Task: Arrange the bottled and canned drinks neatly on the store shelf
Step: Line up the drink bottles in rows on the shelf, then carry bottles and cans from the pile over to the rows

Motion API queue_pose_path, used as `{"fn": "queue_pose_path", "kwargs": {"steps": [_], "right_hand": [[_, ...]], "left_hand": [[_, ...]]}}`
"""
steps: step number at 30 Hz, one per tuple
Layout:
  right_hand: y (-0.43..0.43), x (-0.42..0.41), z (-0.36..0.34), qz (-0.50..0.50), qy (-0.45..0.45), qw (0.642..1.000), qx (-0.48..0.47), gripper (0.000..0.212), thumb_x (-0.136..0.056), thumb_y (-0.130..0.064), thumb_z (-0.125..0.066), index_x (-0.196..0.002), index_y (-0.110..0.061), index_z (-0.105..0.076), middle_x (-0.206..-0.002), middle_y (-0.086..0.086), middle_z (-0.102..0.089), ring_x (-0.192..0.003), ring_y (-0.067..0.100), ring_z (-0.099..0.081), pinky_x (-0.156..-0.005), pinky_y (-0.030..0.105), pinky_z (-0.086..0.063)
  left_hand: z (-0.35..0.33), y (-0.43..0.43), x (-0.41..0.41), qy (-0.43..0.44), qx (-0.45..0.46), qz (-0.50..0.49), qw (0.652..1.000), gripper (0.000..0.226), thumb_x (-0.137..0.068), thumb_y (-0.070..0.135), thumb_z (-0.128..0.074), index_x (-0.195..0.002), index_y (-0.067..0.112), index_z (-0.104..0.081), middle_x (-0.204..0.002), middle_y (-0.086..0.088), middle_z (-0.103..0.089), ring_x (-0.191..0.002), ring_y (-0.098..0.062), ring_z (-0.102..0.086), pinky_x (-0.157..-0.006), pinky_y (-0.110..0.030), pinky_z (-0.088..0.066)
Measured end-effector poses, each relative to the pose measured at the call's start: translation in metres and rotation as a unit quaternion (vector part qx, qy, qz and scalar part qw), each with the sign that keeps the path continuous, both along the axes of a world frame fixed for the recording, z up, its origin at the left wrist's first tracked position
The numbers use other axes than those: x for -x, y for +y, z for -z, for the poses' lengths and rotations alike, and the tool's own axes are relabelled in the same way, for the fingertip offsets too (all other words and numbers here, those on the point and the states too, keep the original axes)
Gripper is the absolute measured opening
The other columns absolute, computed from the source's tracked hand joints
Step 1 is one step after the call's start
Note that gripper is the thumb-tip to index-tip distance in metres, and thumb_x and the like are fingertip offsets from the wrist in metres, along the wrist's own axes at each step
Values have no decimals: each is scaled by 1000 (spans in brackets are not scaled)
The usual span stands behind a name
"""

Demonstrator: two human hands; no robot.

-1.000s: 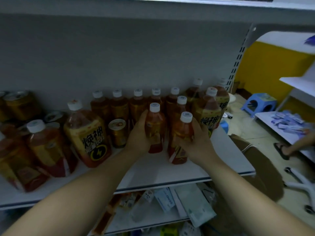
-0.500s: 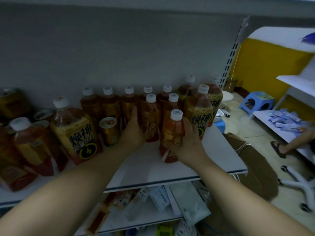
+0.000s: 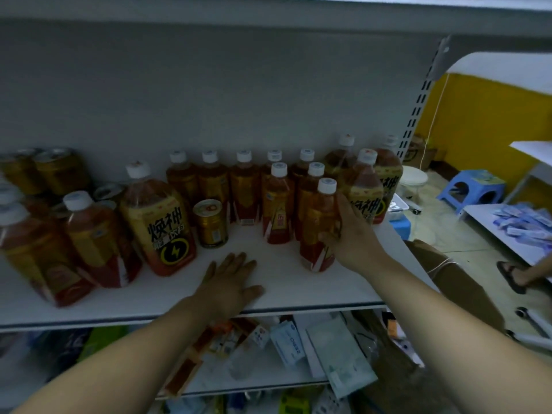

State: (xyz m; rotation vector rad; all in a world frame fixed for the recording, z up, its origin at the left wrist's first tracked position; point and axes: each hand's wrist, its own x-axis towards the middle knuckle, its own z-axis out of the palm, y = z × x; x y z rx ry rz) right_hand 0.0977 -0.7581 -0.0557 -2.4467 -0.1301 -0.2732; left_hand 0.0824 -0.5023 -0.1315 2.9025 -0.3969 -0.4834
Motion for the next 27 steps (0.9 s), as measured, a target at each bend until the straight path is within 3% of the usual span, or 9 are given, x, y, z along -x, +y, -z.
{"fn": "queue_pose_path", "kwargs": {"steps": [4,7,11,16,19,22,24,27], "right_hand": [[12,3,-7,33,7,999,-5,91,-80,-30,-66,-151,-31,-10,-149,10,-29,-133,33,-30,-110,55,-26],[29,13,-26,84,-70,994,-10,92,-77,-39,-71,-150,-21,-19,-149,14,-27,-136,35,-27,-108,54,-31],[74,22,-59,20,-151,986,71,78,-83,-44,-64,-147,-15,-30,-150,13,-27,-140,29,-21,-113,44,-24],[141,6,-67,-78,-66,990,94,75,-87,-43,-62,-149,-19,-27,-151,8,-30,-139,26,-23,-111,31,-21],[170,-11,-59,-91,-2,991,103,73,-84,-49,-63,-145,-20,-34,-146,8,-36,-136,27,-30,-108,33,-28],[190,-37,-39,-99,55,990,81,71,-75,-57,-67,-134,-23,-48,-136,6,-48,-128,26,-42,-101,34,-39],[196,-61,-15,-92,82,991,48,75,-65,-68,-65,-127,-28,-54,-127,1,-56,-121,24,-51,-98,37,-46],[199,-91,21,-93,111,989,7,69,-70,-59,-60,-128,-23,-53,-124,5,-59,-114,27,-56,-94,42,-49]], "left_hand": [[-24,9,2,33,62,-21,997,74,-92,58,-42,-151,26,-14,-160,3,1,-147,-14,0,-118,-34,-3],[-45,21,12,25,144,-55,988,67,-91,51,-50,-149,27,-25,-159,6,-11,-145,-13,-13,-115,-27,-12],[-75,47,26,-10,187,-80,979,61,-92,46,-53,-146,28,-30,-155,5,-24,-141,-16,-26,-110,-26,-23],[-102,91,43,-55,223,-108,967,55,-92,36,-57,-142,24,-39,-147,4,-38,-133,-15,-38,-96,-16,-27],[-120,117,49,-101,230,-137,958,48,-90,34,-60,-135,22,-49,-122,8,-52,-118,-15,-51,-86,-20,-37],[-137,138,44,-220,278,-157,922,36,-87,27,-63,-121,18,-58,-109,0,-59,-102,-18,-58,-74,-23,-41],[-147,140,34,-277,280,-166,904,42,-85,22,-66,-124,12,-55,-119,-8,-55,-113,-23,-50,-81,-23,-36],[-149,131,3,-237,267,-182,916,53,-79,36,-70,-123,11,-53,-124,-7,-53,-121,-27,-46,-91,-30,-37]]}}
